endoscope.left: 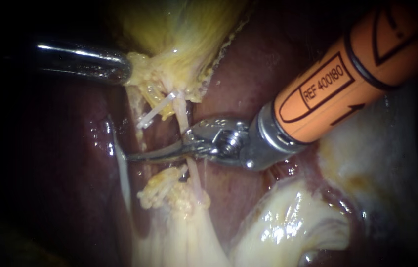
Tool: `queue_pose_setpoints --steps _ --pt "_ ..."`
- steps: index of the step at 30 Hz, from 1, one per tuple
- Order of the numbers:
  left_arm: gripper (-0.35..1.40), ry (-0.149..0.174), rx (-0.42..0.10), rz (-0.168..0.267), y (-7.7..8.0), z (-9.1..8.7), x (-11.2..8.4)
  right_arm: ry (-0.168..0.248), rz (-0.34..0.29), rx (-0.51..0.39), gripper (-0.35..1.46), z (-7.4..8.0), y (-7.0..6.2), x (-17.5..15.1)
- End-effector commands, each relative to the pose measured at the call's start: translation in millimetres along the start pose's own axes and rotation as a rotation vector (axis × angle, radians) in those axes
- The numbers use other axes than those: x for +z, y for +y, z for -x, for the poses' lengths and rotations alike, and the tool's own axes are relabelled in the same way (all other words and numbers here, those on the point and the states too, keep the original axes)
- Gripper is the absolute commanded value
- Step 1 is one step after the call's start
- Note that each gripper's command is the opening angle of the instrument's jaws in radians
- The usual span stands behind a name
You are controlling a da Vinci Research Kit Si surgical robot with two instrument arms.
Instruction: Go back from the cut left tube
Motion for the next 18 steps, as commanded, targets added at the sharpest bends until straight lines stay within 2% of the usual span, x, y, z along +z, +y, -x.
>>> queue_pose_setpoints --steps 1,4,5,6,7,8,9,10,14,18 --pt "-0.35 0.0 0.001 0.0 0.0 0.0 0.0 -0.001 0.0 0.006 -0.35 0.0 -0.1 0.0" --pt "-0.35 0.0 0.001 0.001 0.1 -0.1 0.1 -0.001 -0.001 0.057 -0.35 0.3 -0.2 0.1" --pt "-0.35 0.0 0.001 0.001 0.1 -0.1 0.1 -0.002 -0.001 0.056 -0.08 0.3 -0.2 0.2" --pt "-0.35 0.0 0.001 0.001 0.1 -0.1 0.1 -0.001 0.0 0.056 0.42 0.3 -0.1 0.3" --pt "-0.35 0.0 0.001 0.0 0.2 -0.1 0.1 -0.001 0.0 0.05 0.73 0.3 -0.1 0.4" --pt "-0.35 0.0 0.001 0.001 0.2 -0.1 0.1 -0.001 0.0 0.045 0.94 0.2 -0.1 0.5" --pt "-0.35 0.0 0.001 0.001 0.2 -0.1 0.1 0.001 0.003 0.045 1.08 0.1 -0.1 0.5" --pt "-0.35 0.0 0.001 0.001 0.2 -0.1 0.1 0.003 0.006 0.039 1.13 0.0 -0.2 0.6" --pt "-0.35 0.0 0.001 0.0 0.2 -0.1 0.1 0.002 0.005 0.027 1.15 0.0 -0.4 0.6" --pt "-0.35 0.0 0.002 0.0 0.3 -0.2 0.1 -0.001 0.002 -0.033 1.26 0.1 -1.0 0.5"
